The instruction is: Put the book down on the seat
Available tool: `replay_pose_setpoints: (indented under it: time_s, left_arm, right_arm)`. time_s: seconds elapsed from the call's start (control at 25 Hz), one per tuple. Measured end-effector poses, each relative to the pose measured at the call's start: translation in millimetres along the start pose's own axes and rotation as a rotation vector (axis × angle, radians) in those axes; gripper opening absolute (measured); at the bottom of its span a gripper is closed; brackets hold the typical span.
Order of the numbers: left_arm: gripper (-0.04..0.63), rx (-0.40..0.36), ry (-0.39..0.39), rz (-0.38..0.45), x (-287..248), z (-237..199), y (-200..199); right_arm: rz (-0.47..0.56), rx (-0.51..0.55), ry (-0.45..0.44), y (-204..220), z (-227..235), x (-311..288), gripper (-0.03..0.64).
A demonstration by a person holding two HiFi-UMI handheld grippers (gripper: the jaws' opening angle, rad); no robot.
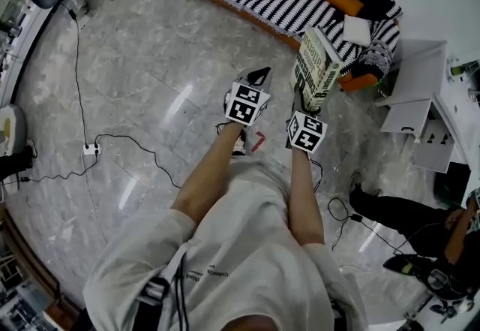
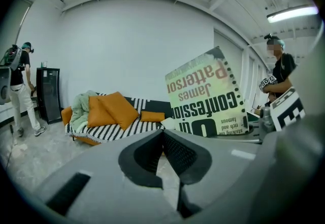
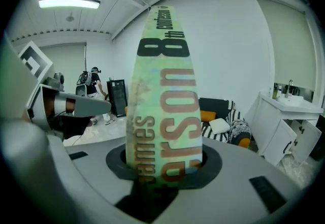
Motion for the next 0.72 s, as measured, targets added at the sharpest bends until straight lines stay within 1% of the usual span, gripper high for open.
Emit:
replay_pose_setpoints:
  time_s: [0.2, 0.28, 0.4, 0.6, 0.72]
  left_arm:
    - [0.008, 0.027, -0.004, -0.002, -6.1, -27.1, 4.4]
    - [0.008, 0.043, -0.013, -0.015, -7.0, -37.0, 11.3]
    - [0.008, 0.067, -0.034, -0.026, -3.7, -49.7, 20.9]
    - [0.008, 0.109, -0.074, -0.016, -3.5, -75.5, 23.1]
    - [0.008, 0.127, -0.083, -0.019, -12.8, -83.9, 23.5]
  right_arm:
    - [0.021, 0.021, 0.024, -7.7, -13.9, -23.5, 0.156]
    - [0.009, 0.042, 0.025, -4.9, -18.8, -30.8, 0.156]
    - [0.004, 0.039, 0.027, -0.6, -22.7, -37.9, 0.155]
    - [0.017, 0.031, 0.035, -6.1, -24.9, -56.6, 0.156]
    - [0.015, 0.026, 0.027, -7.8, -24.2, -64.8, 0.156]
Point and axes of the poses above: the fingertips, and each gripper's own axes: x backward along the fingers, z to its right, y out of its underside, the point moved 9 cm from there along x, backward along the fingers, and after that the axes turned 10 degrees about -y, right-handed, at the moved point
